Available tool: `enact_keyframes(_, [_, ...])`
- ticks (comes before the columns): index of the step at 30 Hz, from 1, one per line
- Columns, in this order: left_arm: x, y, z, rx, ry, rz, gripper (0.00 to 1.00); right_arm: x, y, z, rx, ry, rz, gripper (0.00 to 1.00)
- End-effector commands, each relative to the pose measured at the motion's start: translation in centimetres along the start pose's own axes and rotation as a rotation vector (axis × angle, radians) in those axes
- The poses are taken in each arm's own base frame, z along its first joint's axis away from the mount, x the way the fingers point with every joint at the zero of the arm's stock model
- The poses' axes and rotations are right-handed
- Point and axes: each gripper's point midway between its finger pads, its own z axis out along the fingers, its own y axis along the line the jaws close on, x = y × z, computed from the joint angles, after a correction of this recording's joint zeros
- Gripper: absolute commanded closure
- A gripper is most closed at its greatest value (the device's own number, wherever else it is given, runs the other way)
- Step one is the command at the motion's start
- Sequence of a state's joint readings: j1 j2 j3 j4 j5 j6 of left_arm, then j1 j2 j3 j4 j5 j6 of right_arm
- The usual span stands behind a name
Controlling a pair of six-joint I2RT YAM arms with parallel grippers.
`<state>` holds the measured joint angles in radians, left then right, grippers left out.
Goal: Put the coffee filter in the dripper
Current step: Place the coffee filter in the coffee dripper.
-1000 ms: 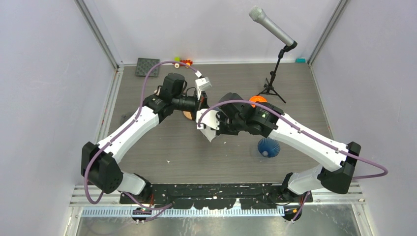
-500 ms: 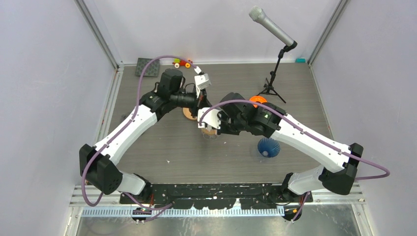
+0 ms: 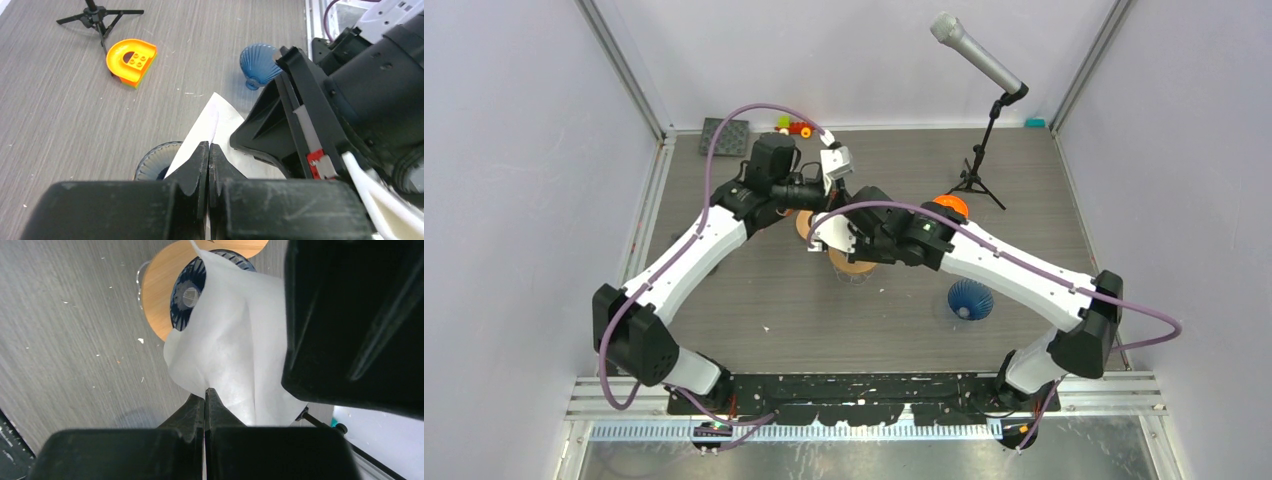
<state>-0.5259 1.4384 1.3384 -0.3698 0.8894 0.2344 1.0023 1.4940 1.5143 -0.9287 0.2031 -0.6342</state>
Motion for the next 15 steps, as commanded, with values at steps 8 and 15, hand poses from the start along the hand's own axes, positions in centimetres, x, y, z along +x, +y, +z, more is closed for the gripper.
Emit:
enact_keyframes(8, [0.3,2.9,0.7,0.010,-0.032,0.081,1.00,-1.8,-2.8,0.7,0.114,0.011,0.025,0.99])
enact_keyframes(15, [1.5,3.4,0.9,0.012,-0.032,0.079,1.00,-1.6,-2.4,1.5,0.096,0.029,0.025,1.00])
